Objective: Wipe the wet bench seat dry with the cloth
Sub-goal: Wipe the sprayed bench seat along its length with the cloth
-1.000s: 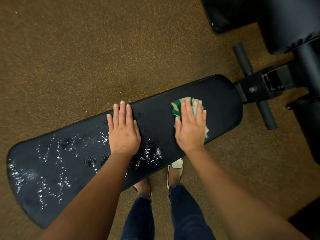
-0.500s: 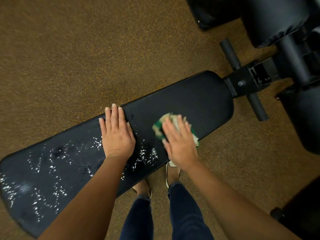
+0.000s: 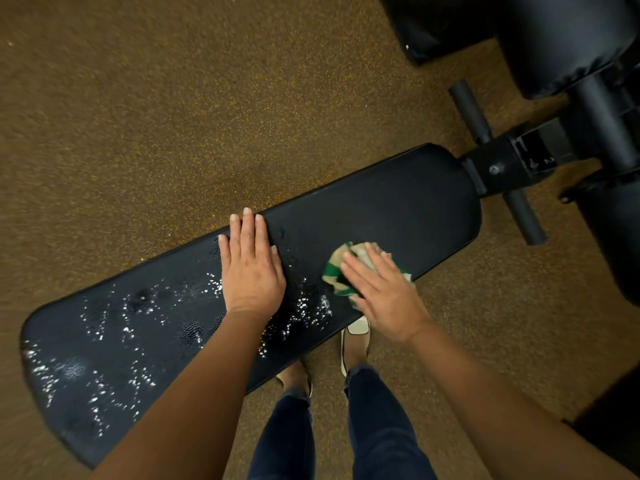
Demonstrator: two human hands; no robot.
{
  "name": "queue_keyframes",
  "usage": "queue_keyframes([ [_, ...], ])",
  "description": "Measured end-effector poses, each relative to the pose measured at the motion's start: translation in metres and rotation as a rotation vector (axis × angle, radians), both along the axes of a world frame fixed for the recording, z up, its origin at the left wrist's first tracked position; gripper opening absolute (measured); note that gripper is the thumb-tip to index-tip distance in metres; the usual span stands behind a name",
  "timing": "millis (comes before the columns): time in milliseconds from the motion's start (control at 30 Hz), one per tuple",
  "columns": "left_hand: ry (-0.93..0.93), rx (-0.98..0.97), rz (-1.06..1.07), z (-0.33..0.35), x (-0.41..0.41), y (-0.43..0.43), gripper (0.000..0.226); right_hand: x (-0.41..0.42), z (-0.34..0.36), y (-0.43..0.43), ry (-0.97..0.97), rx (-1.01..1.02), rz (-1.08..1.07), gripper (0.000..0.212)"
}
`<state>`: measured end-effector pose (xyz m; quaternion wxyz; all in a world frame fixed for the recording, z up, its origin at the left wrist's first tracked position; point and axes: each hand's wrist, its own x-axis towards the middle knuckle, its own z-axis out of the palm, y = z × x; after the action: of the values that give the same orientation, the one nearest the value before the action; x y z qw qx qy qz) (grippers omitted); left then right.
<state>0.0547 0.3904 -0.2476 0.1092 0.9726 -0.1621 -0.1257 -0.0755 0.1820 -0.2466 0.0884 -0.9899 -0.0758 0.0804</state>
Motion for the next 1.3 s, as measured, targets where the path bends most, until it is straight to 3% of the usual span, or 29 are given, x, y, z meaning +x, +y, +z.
queue_keyframes([
  [67,0.005,0.003,-0.014,0.000,0.001,0.003,0.057,0.002,0.000,-0.016,-0.008,0.019,-0.062,0.052],
  [233,0.033,0.003,0.002,0.003,0.002,0.001,0.057,0.034,0.007,0.018,-0.070,0.305,-0.517,0.048],
  [400,0.070,-0.085,0.033,0.012,0.006,-0.002,0.059,0.073,0.036,0.058,-0.277,0.499,-0.587,0.037],
  [467,0.077,-0.161,0.090,0.018,0.009,-0.007,0.059,0.083,0.049,0.065,-0.350,0.626,-0.631,0.034],
  [600,0.088,-0.432,0.217,0.036,0.015,-0.018,0.063,0.091,0.068,0.082,-0.294,0.879,-0.677,0.033],
  [733,0.242,-0.803,0.445,0.048,0.023,-0.019,0.044,0.094,0.072,0.096,-0.165,1.164,-0.887,0.026],
  [800,0.185,-0.804,0.491,0.052,0.025,-0.016,0.032,0.094,0.070,0.097,-0.098,1.303,-0.970,0.027],
  [1000,0.067,-0.594,0.497,0.051,0.017,-0.002,0.018,0.086,0.054,0.095,0.061,1.042,-0.970,0.017],
  [1100,0.024,-0.433,0.485,0.049,0.015,0.004,0.019,0.083,0.048,0.091,0.129,0.859,-0.846,0.016],
  [1233,-0.142,-0.193,0.419,0.038,0.012,0.006,0.029,0.080,0.039,0.080,-0.024,0.553,-0.536,0.030],
  [1300,-0.216,-0.162,0.364,0.031,0.004,-0.001,0.033,0.084,0.034,0.071,-0.117,0.427,-0.413,0.033],
])
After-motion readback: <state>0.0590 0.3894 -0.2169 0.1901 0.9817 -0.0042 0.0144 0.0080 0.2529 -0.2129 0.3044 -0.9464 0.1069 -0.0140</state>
